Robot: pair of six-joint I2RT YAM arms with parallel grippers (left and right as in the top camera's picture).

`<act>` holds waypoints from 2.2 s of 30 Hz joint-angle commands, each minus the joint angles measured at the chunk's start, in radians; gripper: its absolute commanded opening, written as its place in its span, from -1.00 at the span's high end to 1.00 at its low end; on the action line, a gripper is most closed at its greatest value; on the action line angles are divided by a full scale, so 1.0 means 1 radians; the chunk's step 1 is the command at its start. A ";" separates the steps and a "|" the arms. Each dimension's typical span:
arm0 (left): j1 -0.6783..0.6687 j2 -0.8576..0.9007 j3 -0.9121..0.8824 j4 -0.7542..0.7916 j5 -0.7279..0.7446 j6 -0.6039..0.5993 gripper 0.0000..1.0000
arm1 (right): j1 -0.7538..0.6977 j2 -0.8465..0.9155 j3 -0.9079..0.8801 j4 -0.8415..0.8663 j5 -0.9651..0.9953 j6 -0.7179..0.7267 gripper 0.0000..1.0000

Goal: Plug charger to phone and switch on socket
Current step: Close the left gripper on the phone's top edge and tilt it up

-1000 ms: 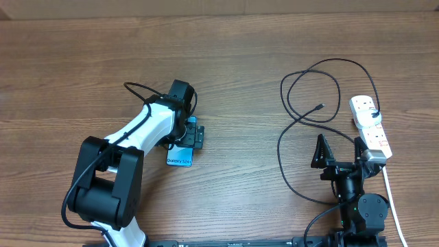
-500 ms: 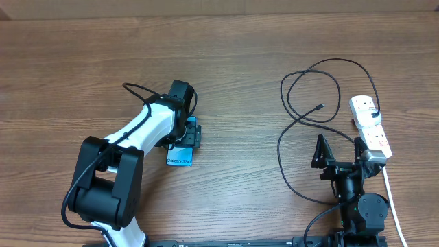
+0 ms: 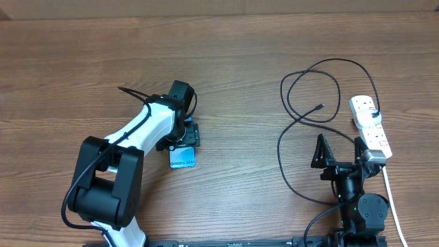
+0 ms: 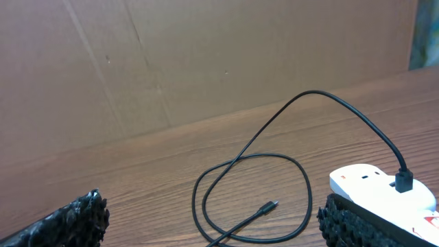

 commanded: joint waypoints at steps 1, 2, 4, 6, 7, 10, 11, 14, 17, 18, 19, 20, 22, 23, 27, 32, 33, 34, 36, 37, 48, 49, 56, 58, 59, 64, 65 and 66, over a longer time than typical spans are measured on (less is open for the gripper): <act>0.002 0.023 0.006 0.003 -0.042 -0.034 -0.77 | -0.005 -0.009 -0.011 0.006 0.000 -0.008 -0.99; 0.002 0.023 0.006 0.005 -0.042 -0.034 -0.82 | -0.005 -0.009 -0.011 0.006 0.000 -0.008 -1.00; 0.002 0.023 0.006 0.008 -0.042 -0.034 -0.96 | -0.005 -0.009 -0.011 0.006 0.000 -0.008 -1.00; 0.002 0.023 0.006 0.011 -0.042 -0.034 -1.00 | -0.005 -0.009 -0.011 0.006 0.000 -0.008 -0.99; 0.002 0.023 0.006 0.013 -0.042 -0.033 -0.99 | -0.005 -0.009 -0.011 0.006 0.000 -0.008 -1.00; 0.002 0.023 0.006 0.026 -0.042 -0.019 -1.00 | -0.005 -0.009 -0.011 0.006 0.000 -0.008 -1.00; 0.002 0.023 0.006 0.029 -0.042 -0.019 -0.99 | -0.005 -0.009 -0.011 0.006 0.000 -0.008 -1.00; 0.002 0.023 0.006 0.033 -0.043 -0.019 -0.99 | -0.005 -0.009 -0.011 0.006 0.000 -0.008 -1.00; 0.002 0.024 0.006 0.033 -0.050 -0.019 -0.99 | -0.005 -0.009 -0.011 0.006 0.000 -0.008 -1.00; 0.002 0.024 0.006 0.034 -0.050 -0.019 -1.00 | -0.005 -0.009 -0.011 0.006 0.000 -0.008 -1.00; 0.002 0.024 0.006 0.035 -0.050 -0.019 -1.00 | -0.005 -0.009 -0.011 0.006 0.000 -0.008 -1.00; 0.002 0.025 0.006 0.035 -0.050 -0.019 -1.00 | -0.005 -0.009 -0.011 0.006 0.000 -0.008 -1.00; 0.002 0.025 0.006 0.037 -0.050 -0.019 -0.99 | -0.005 -0.009 -0.011 0.006 0.000 -0.008 -1.00; 0.002 0.026 0.006 0.039 -0.050 -0.019 -1.00 | -0.005 -0.009 -0.011 0.006 0.000 -0.008 -1.00; 0.002 0.044 0.005 0.039 -0.076 -0.014 -1.00 | -0.005 -0.009 -0.011 0.006 0.000 -0.008 -1.00; 0.000 0.138 0.005 0.040 -0.072 0.004 -1.00 | -0.005 -0.009 -0.011 0.006 0.000 -0.008 -1.00; 0.000 0.158 0.005 0.039 -0.071 0.004 -1.00 | -0.005 -0.009 -0.011 0.006 0.000 -0.008 -1.00; 0.000 0.171 0.005 0.035 -0.071 0.003 -1.00 | -0.005 -0.009 -0.011 0.006 0.000 -0.008 -0.99; 0.000 0.195 0.005 0.029 -0.070 0.003 -1.00 | -0.005 -0.009 -0.011 0.006 0.000 -0.008 -1.00; 0.000 0.203 0.005 0.027 -0.066 0.003 -0.99 | -0.005 -0.009 -0.011 0.006 0.000 -0.008 -1.00; 0.000 0.206 0.006 0.003 -0.044 0.008 -1.00 | -0.005 -0.009 -0.011 0.006 0.000 -0.008 -1.00; 0.000 0.206 0.006 -0.002 -0.046 0.008 -0.99 | -0.005 -0.009 -0.011 0.006 0.000 -0.008 -1.00; 0.000 0.206 0.006 -0.029 -0.046 0.011 -0.73 | -0.005 -0.009 -0.011 0.006 0.000 -0.008 -1.00; 0.000 0.206 0.006 -0.037 -0.046 0.011 -0.61 | -0.005 -0.009 -0.011 0.006 0.000 -0.008 -1.00; 0.000 0.206 0.006 -0.041 -0.046 0.011 -0.59 | -0.005 -0.009 -0.011 0.006 0.000 -0.008 -1.00; 0.000 0.206 0.006 -0.070 -0.045 0.032 -1.00 | -0.005 -0.009 -0.011 0.006 0.000 -0.008 -1.00; 0.000 0.206 0.006 -0.075 -0.044 0.040 -0.99 | -0.005 -0.009 -0.011 0.006 0.000 -0.008 -1.00; 0.000 0.206 0.006 -0.079 -0.039 0.059 -1.00 | -0.005 -0.009 -0.011 0.006 0.000 -0.008 -1.00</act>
